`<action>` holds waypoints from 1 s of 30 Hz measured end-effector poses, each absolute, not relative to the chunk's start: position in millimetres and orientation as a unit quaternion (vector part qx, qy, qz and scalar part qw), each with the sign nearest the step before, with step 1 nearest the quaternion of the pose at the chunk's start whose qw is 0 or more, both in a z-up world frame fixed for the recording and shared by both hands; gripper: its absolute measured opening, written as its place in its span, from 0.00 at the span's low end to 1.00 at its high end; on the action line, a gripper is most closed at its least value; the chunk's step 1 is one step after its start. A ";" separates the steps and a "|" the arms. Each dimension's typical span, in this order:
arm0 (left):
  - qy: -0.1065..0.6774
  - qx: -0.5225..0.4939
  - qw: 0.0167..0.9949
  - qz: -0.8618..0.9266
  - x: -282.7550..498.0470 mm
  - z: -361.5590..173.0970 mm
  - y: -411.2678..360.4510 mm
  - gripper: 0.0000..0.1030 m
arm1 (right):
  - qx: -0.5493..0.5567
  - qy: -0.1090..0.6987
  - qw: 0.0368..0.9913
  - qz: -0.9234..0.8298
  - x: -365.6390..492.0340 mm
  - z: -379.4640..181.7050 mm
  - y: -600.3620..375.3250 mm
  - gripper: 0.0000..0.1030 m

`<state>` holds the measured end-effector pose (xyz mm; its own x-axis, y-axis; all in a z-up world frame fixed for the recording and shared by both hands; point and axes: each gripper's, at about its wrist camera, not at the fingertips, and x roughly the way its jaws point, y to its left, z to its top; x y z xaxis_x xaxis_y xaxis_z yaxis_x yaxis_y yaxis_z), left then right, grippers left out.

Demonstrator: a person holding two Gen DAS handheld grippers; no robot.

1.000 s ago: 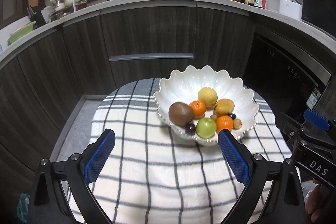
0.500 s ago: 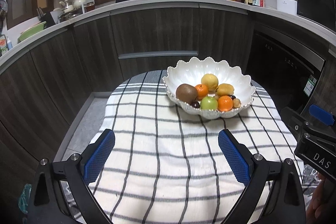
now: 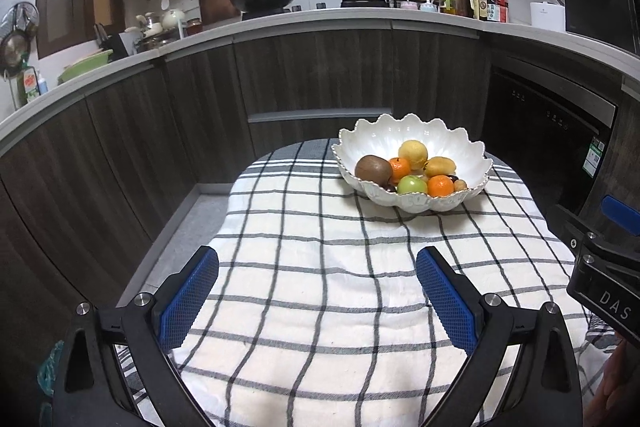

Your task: Organize fruits

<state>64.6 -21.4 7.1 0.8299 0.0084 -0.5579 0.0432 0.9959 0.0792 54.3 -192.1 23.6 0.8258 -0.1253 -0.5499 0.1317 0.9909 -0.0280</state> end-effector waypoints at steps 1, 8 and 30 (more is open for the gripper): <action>0.289 0.044 0.956 -0.008 62.2 7.3 -20.4 0.98 | 0.006 0.289 0.955 -0.067 52.5 22.6 -191.9 0.83; 0.276 0.034 0.960 0.000 45.0 4.7 -15.5 0.98 | -0.001 0.279 0.958 -0.067 39.7 21.2 -187.6 0.83; 0.266 0.036 0.963 0.009 36.4 -3.6 -13.9 0.99 | -0.005 0.276 0.959 -0.067 26.9 13.1 -186.6 0.83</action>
